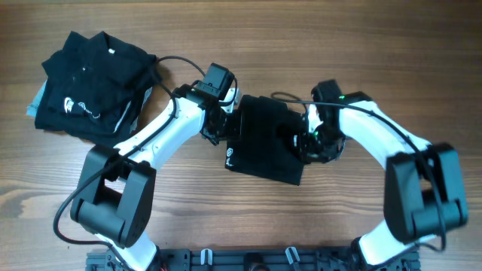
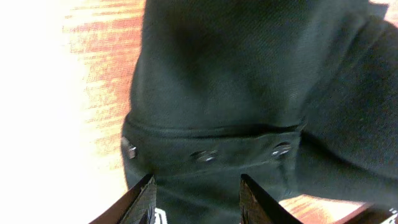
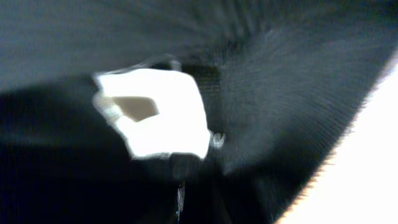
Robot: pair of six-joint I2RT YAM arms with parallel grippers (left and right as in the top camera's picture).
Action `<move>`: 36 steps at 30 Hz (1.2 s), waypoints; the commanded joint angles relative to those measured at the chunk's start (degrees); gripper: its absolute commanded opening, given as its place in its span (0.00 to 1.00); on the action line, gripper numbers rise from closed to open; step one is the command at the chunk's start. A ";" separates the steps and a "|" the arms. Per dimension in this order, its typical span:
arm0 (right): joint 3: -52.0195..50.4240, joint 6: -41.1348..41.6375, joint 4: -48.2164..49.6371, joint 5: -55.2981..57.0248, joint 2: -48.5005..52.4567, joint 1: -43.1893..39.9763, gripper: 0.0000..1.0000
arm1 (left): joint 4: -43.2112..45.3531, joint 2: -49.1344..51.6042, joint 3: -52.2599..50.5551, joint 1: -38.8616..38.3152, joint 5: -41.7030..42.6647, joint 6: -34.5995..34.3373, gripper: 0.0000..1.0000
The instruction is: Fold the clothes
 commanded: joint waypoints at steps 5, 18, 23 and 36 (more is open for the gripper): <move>7.13 -7.69 9.94 -13.77 -16.13 0.33 0.12 | 3.50 0.66 -0.55 0.11 0.04 1.11 0.22; 6.47 8.81 6.75 2.54 9.73 3.43 0.06 | 5.09 0.50 -0.44 11.10 8.79 1.36 0.56; 6.47 8.57 4.42 7.15 12.92 2.47 0.07 | 10.01 0.52 -0.44 9.99 10.01 1.33 0.66; 6.45 7.69 4.55 6.97 12.81 2.47 0.08 | 17.40 7.43 -5.70 4.94 9.40 1.42 0.79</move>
